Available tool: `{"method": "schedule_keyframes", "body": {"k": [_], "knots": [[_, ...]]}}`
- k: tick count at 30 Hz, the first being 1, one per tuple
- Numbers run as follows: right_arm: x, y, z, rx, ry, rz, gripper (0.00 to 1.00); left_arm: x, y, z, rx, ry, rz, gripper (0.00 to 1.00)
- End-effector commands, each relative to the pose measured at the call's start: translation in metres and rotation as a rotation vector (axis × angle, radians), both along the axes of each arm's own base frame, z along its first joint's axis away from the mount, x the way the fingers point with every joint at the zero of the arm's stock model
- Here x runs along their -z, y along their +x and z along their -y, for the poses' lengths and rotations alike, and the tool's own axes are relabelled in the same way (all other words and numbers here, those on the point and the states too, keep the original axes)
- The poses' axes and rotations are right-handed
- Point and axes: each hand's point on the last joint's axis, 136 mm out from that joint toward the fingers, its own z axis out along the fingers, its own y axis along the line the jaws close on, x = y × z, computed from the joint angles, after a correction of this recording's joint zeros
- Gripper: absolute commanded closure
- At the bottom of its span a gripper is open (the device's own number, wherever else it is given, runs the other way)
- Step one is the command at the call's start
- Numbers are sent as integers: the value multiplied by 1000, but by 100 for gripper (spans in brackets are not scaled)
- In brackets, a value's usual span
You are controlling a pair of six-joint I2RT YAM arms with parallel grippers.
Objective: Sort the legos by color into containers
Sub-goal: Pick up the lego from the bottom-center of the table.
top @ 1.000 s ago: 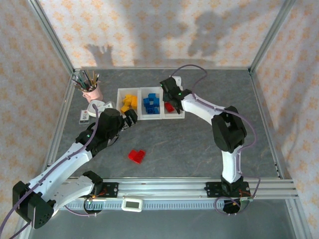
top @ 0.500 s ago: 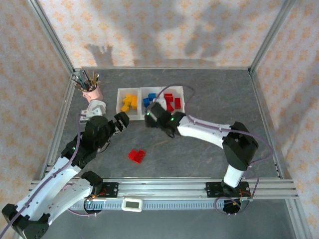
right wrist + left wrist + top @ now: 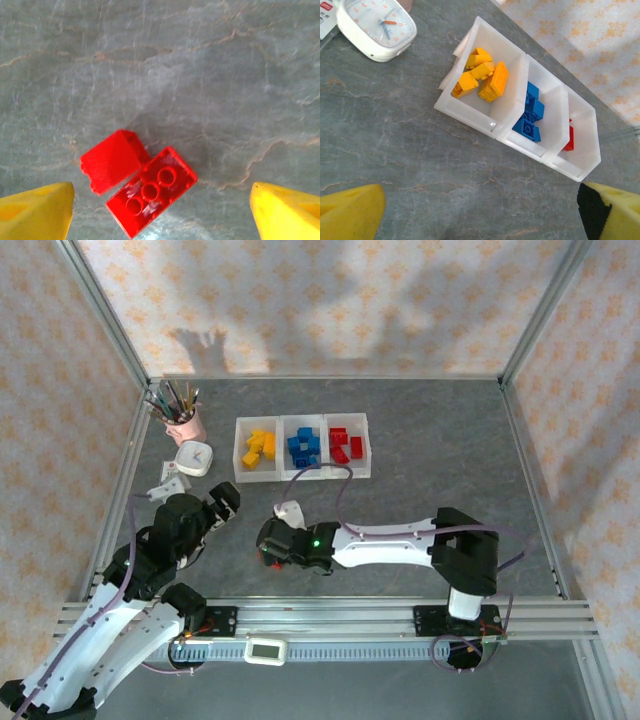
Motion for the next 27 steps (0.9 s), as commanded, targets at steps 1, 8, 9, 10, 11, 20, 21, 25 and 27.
{"method": "schedule_keyframes", "body": {"k": [1,8,9,10,11,20,21,25,27], "knots": [[21,-12,8,32,-49,-15,8,11,-7,-11,-46,32,-36,1],[47,-15,-3,11,-127,1,4,9,-8,-16,-68,31,-24,1],[49,-14,-3,17,-139,11,4,9,-9,-16,-70,30,-23,1],[51,-10,-1,28,-156,26,3,9,-9,-17,-72,36,-24,1],[51,-8,0,39,-163,38,3,8,-9,-18,-77,36,-23,1],[52,8,28,137,-264,110,2,9,-4,-13,-70,25,-19,1],[52,7,33,136,-269,104,3,9,-4,-13,-67,25,-21,1],[53,0,53,127,-279,73,7,10,-1,-11,-63,32,-26,1],[51,-2,57,126,-264,62,10,10,-1,-10,-61,28,-27,1]]}}
